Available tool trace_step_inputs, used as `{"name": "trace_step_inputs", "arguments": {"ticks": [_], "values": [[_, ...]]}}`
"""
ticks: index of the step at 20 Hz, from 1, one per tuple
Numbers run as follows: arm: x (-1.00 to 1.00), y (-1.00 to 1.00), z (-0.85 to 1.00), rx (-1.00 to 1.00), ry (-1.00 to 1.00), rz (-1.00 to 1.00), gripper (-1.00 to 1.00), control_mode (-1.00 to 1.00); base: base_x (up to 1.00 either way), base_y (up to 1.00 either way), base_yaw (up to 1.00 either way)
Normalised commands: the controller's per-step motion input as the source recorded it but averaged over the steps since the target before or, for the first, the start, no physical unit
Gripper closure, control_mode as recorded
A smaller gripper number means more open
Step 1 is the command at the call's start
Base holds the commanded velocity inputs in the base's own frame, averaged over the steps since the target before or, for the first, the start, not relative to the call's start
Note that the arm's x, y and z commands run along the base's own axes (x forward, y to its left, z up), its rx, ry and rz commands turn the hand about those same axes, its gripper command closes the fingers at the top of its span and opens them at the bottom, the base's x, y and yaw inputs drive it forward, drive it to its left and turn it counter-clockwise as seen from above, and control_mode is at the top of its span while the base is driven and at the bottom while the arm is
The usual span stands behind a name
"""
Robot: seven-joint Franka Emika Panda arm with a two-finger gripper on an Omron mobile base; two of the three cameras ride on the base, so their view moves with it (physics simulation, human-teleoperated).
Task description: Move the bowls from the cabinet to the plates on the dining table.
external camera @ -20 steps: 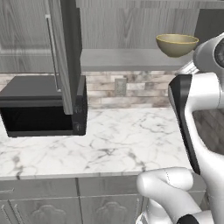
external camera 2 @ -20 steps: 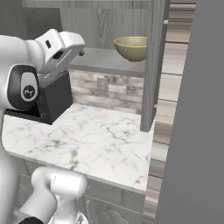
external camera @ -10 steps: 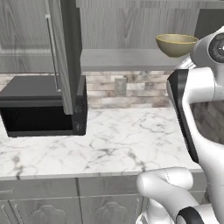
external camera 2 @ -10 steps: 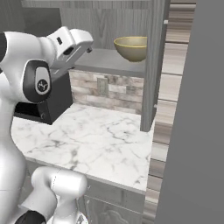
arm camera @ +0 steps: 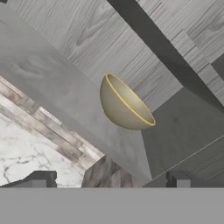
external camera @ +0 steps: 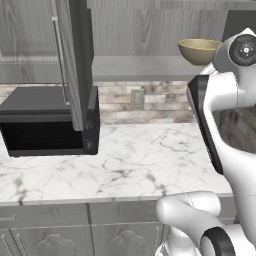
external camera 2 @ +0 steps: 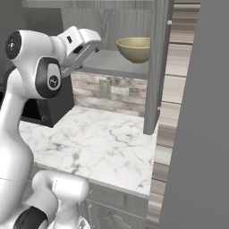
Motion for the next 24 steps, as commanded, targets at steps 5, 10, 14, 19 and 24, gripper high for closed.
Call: {"name": "trace_step_inputs", "arguments": {"ticks": [5,10,14,19,24], "values": [[0.33,-0.07,-0.01,0.00,0.03,0.00,-1.00,-1.00,0.00,0.00,0.00],[0.31,-0.08,-0.01,0.00,0.01,0.00,-1.00,-1.00,0.00,0.00,0.00],[0.33,-0.07,-0.03,0.00,0.01,0.00,-1.00,-1.00,0.00,0.00,0.00],[0.33,-0.07,-0.05,-0.01,0.00,0.00,-1.00,-1.00,0.00,0.00,0.00],[0.31,-0.07,-0.03,0.00,0.00,0.00,-1.00,-1.00,0.00,0.00,0.00]]}}
